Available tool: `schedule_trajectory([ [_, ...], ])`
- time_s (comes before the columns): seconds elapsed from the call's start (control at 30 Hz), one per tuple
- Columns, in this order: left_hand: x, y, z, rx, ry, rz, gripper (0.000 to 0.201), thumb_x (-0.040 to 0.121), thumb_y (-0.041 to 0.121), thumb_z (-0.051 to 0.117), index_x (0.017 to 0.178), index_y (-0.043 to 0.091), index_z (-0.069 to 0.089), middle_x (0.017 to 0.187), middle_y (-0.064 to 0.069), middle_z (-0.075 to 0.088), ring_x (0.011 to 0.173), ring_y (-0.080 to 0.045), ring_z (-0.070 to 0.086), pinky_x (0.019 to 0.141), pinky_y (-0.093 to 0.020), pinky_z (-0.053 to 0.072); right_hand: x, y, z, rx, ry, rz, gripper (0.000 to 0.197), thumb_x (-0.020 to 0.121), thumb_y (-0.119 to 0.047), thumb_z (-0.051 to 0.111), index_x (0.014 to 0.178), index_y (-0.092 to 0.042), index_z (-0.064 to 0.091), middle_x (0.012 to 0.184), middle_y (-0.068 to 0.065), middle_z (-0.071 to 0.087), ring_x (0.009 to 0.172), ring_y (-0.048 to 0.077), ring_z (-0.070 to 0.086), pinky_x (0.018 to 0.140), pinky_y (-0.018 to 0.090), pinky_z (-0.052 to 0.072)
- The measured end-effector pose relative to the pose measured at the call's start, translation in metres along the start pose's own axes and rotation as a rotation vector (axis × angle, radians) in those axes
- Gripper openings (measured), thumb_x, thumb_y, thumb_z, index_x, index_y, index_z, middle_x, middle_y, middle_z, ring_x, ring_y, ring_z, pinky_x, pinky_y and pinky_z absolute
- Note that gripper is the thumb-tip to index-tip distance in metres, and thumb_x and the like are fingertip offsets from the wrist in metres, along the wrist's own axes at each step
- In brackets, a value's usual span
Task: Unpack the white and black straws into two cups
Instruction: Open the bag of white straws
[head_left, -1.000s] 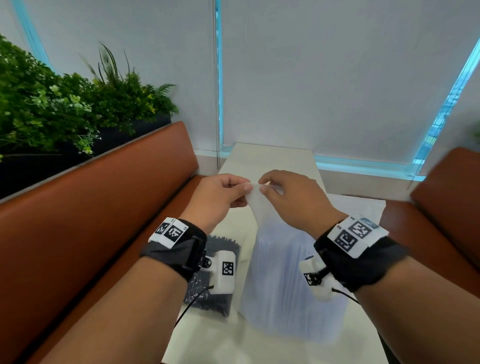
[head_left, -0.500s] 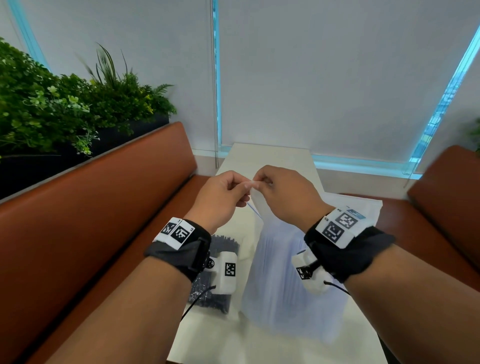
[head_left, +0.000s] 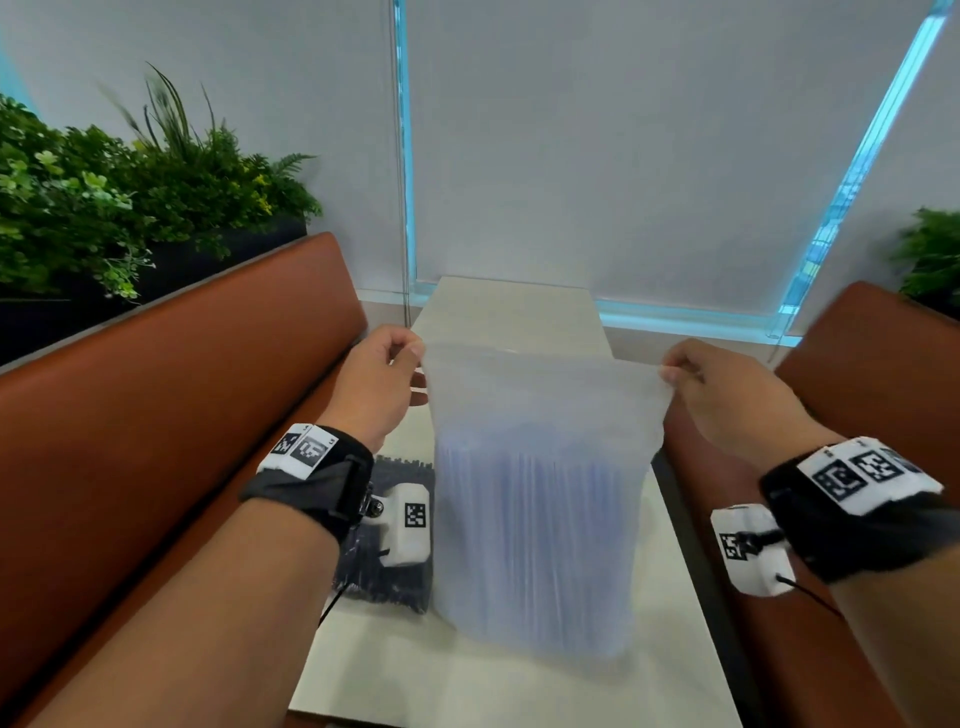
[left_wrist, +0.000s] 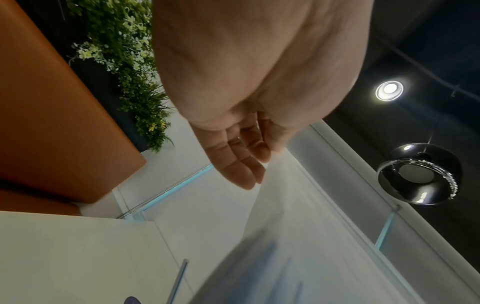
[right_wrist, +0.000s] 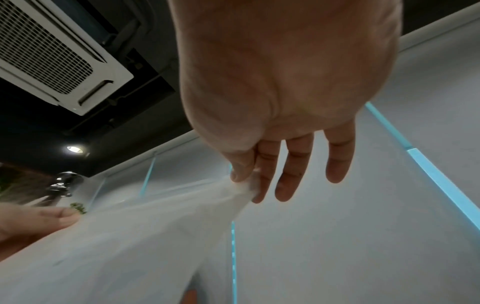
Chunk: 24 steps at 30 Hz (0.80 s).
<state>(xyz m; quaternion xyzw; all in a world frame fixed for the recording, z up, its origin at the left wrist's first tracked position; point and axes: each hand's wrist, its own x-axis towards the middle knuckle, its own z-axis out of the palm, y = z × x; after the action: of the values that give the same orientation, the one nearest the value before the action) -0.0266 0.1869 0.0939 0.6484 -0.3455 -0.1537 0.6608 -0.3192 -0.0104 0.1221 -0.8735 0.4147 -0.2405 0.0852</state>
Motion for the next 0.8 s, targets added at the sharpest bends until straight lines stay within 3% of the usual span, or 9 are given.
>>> schedule_trajectory([
  [0.07,0.0,-0.001,0.003,-0.011,-0.001,-0.01,0.012,0.104,0.013,0.05,0.096,0.012,0.059,0.098,-0.013,0.064,0.071,-0.019,0.063,0.072,-0.042,0.058,-0.004,0.011,-0.008,-0.014,-0.006,0.019,0.011,0.101,-0.039,0.05,0.09,-0.04,0.053,0.085,-0.014,0.064,0.077,0.003,0.055,0.064,0.032,0.039],
  [0.2,-0.002,0.001,0.012,-0.035,-0.002,0.018,0.014,0.104,0.012,0.049,0.093,0.013,0.058,0.086,-0.001,0.067,0.063,-0.008,0.063,0.06,-0.031,0.057,-0.008,0.009,-0.012,-0.031,-0.07,0.064,0.013,0.097,-0.045,0.051,0.084,-0.042,0.053,0.091,-0.014,0.065,0.086,0.014,0.059,0.079,0.036,0.046],
  [0.3,-0.006,0.004,0.015,-0.05,-0.033,0.052,0.013,0.105,0.01,0.048,0.095,0.01,0.057,0.069,0.015,0.067,0.059,0.0,0.061,0.054,-0.022,0.054,-0.007,-0.008,-0.01,0.02,-0.051,-0.016,0.021,0.095,-0.056,0.047,0.108,-0.045,0.059,0.11,-0.02,0.064,0.102,0.012,0.058,0.09,0.038,0.046],
  [0.37,-0.008,0.006,0.012,-0.05,-0.056,0.061,0.012,0.105,0.011,0.049,0.097,0.008,0.057,0.069,0.015,0.067,0.062,-0.002,0.063,0.056,-0.023,0.055,-0.003,-0.022,-0.004,0.001,-0.078,-0.08,0.031,0.097,-0.06,0.042,0.12,-0.046,0.059,0.115,-0.02,0.062,0.108,0.012,0.058,0.096,0.04,0.046],
  [0.5,-0.01,0.012,0.003,-0.026,-0.049,0.021,0.013,0.101,0.009,0.051,0.093,0.006,0.06,0.075,0.006,0.066,0.068,-0.009,0.063,0.07,-0.037,0.059,0.013,-0.039,0.007,-0.039,-0.257,-0.045,0.018,0.099,-0.048,0.049,0.094,-0.041,0.065,0.1,-0.019,0.065,0.093,0.009,0.06,0.078,0.03,0.045],
  [0.6,-0.007,0.024,-0.002,0.057,-0.056,-0.005,0.03,0.1,0.026,0.057,0.086,0.001,0.066,0.079,-0.001,0.068,0.073,-0.014,0.064,0.068,-0.029,0.056,0.02,-0.043,0.011,0.016,-0.264,-0.052,0.024,0.097,-0.032,0.057,0.075,-0.036,0.064,0.087,-0.019,0.067,0.082,-0.001,0.059,0.063,0.02,0.038],
  [0.67,-0.005,0.035,0.0,0.187,-0.115,-0.006,0.046,0.096,0.044,0.061,0.091,-0.001,0.068,0.084,-0.007,0.07,0.074,-0.02,0.064,0.069,-0.027,0.054,0.022,-0.046,0.011,0.074,-0.22,-0.033,0.024,0.098,-0.026,0.05,0.079,-0.035,0.062,0.091,-0.016,0.066,0.082,0.001,0.057,0.063,0.022,0.038],
  [0.7,-0.004,0.041,0.002,0.282,-0.151,0.018,0.05,0.093,0.05,0.064,0.093,0.001,0.068,0.085,-0.008,0.069,0.074,-0.022,0.063,0.071,-0.032,0.052,0.021,-0.048,0.011,0.11,-0.201,-0.024,0.024,0.098,-0.023,0.046,0.083,-0.034,0.06,0.092,-0.015,0.066,0.082,0.003,0.058,0.063,0.024,0.039],
  [0.8,-0.005,0.056,0.013,0.571,-0.303,0.1,0.039,0.084,0.056,0.071,0.084,0.017,0.068,0.081,0.007,0.067,0.073,-0.013,0.061,0.068,-0.032,0.046,0.016,-0.056,0.014,0.257,-0.201,0.01,0.017,0.1,-0.02,0.04,0.093,-0.024,0.055,0.078,-0.007,0.072,0.076,0.012,0.062,0.058,0.026,0.04],
])
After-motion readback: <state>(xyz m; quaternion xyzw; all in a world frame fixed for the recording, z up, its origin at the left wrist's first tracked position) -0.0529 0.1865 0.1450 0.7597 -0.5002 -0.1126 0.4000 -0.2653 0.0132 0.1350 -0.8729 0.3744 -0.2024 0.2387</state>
